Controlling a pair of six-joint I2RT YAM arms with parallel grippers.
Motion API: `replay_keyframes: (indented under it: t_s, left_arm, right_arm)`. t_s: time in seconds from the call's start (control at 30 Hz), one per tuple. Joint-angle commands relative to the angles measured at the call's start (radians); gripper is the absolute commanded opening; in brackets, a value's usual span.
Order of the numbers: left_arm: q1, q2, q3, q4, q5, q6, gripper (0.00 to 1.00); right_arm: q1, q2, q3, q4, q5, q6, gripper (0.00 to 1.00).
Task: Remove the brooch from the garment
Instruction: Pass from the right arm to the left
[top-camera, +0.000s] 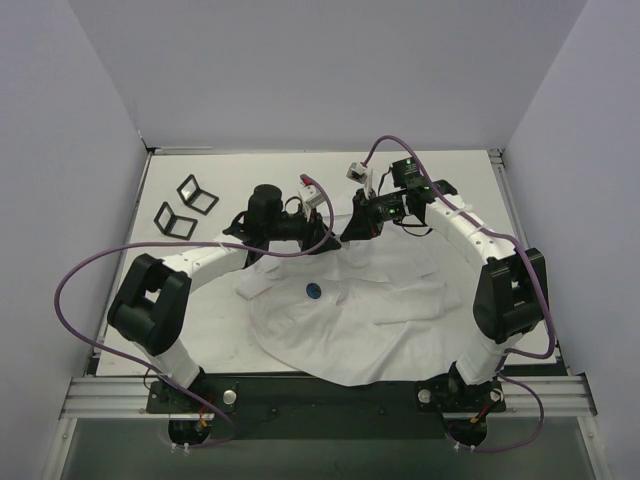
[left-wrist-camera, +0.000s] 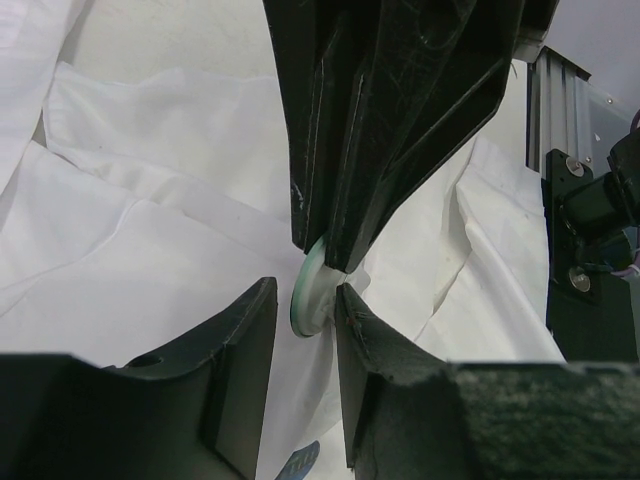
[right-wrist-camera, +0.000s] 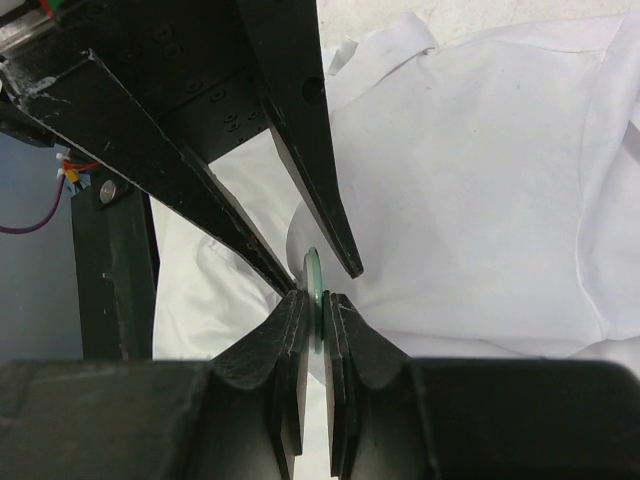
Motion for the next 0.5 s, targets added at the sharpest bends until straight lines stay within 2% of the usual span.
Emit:
replay_keyframes:
  t_s: [0.0,0.47]
  left_arm:
    - [0.007,0.012,0.005,0.048,-0.034,-0.005,0.39]
    - [0.007,0.017,0.005,0.052,-0.043,-0.016,0.38]
  right_arm:
    - [-0.001,-0.023,-0.003,0.006,-0.055,-0.006,0.00]
    - [0.006,-0.024,-0.007,0.003,-0.056,-0.012,0.00]
